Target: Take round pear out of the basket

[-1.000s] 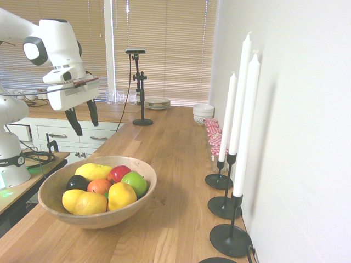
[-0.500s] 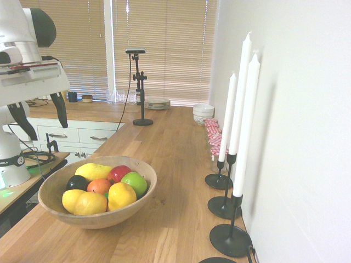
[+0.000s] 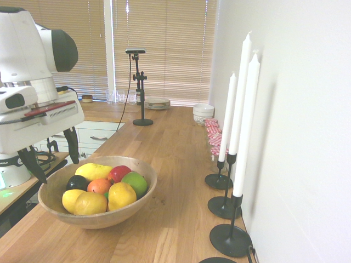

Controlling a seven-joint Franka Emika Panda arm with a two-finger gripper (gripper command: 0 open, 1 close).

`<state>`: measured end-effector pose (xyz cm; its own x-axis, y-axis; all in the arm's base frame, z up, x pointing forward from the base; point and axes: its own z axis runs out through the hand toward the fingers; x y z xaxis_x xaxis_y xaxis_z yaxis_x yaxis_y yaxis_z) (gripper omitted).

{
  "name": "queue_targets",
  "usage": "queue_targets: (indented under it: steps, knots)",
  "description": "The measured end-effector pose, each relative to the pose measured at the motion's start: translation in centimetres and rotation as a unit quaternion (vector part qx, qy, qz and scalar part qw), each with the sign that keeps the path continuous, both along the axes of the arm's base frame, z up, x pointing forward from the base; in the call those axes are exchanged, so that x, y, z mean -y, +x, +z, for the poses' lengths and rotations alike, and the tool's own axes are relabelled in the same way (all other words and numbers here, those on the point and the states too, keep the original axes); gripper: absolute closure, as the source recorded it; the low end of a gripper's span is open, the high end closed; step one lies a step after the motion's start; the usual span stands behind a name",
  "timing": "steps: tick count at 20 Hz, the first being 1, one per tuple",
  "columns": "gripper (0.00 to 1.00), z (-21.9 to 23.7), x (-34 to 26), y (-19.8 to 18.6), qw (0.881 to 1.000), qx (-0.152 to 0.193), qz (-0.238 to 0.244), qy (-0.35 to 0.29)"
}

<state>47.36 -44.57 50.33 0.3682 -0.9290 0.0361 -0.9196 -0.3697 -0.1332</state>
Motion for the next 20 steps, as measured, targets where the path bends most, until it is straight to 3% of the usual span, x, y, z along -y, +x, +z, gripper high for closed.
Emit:
queue_targets:
  steps: [10, 20]
  knots:
    - [0.00, -3.9, -0.7, 4.8, 0.999, -0.025, 0.021, 0.005]
    - [0.00, -6.0, -1.0, 5.9, 0.999, -0.037, 0.018, 0.012]
